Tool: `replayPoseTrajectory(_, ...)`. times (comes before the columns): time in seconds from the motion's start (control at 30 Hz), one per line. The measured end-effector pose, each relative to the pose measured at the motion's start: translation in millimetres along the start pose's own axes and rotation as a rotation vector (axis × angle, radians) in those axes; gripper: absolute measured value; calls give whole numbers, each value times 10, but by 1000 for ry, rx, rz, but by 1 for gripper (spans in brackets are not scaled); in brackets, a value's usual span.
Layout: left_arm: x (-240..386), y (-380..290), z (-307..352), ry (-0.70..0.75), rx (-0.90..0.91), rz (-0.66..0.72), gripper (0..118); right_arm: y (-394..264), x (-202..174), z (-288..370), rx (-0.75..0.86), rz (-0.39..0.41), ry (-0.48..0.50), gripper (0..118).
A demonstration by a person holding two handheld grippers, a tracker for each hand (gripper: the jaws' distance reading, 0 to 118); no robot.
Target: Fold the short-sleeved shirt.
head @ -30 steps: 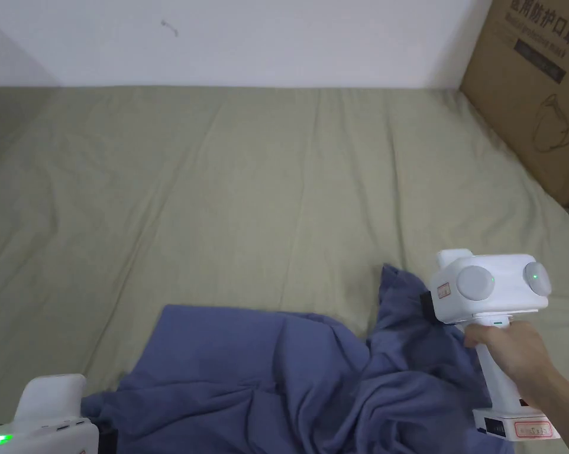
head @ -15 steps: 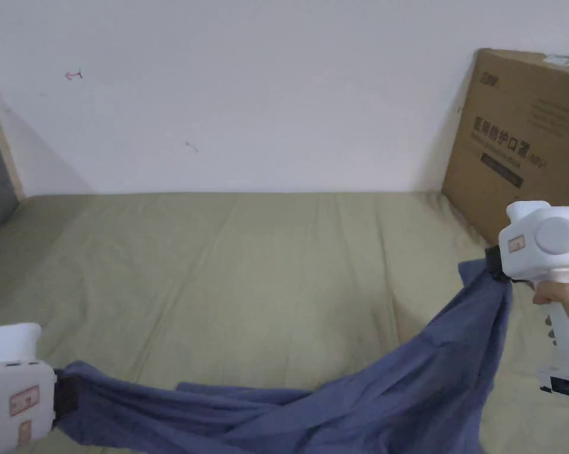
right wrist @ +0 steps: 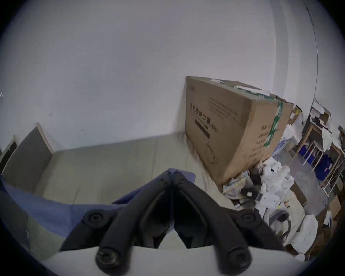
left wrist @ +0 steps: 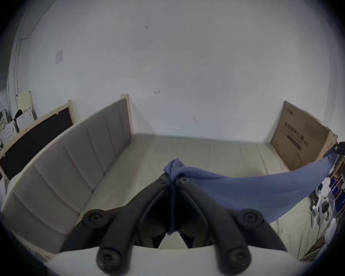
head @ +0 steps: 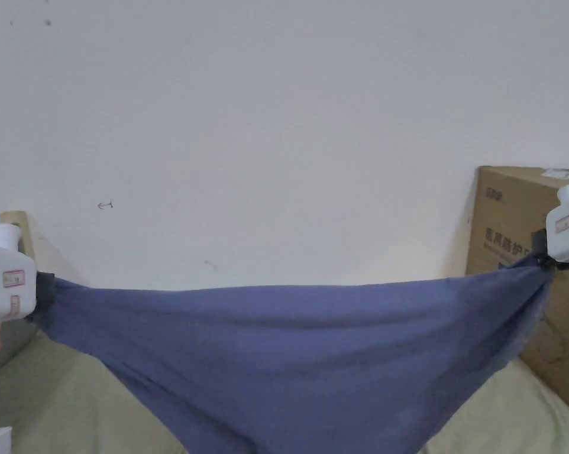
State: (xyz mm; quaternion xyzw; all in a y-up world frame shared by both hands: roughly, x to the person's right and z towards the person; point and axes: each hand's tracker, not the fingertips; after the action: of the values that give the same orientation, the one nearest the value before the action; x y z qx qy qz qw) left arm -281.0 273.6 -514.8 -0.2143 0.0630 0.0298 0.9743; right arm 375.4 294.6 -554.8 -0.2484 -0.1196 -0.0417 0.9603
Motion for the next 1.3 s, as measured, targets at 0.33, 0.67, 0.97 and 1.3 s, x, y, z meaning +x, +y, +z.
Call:
replayPoseTrajectory(0.33,-201,504,-383,53,112,11,3,492,-472,-378,61,-16,61,2)
replayPoseTrajectory(0.67,-599,-352,-428,92,-8,36,3,-351,-786,-766,-102,43,109,2)
replayPoseTrajectory(0.97,-929,-1650,-248,118,-225,61,3,-1808,-806,-931,-350,117,110,2)
replayPoseTrajectory(1.3,-1054,-3221,117,125,-506,46,3,-3361,-306,-860,-569,35,64,2)
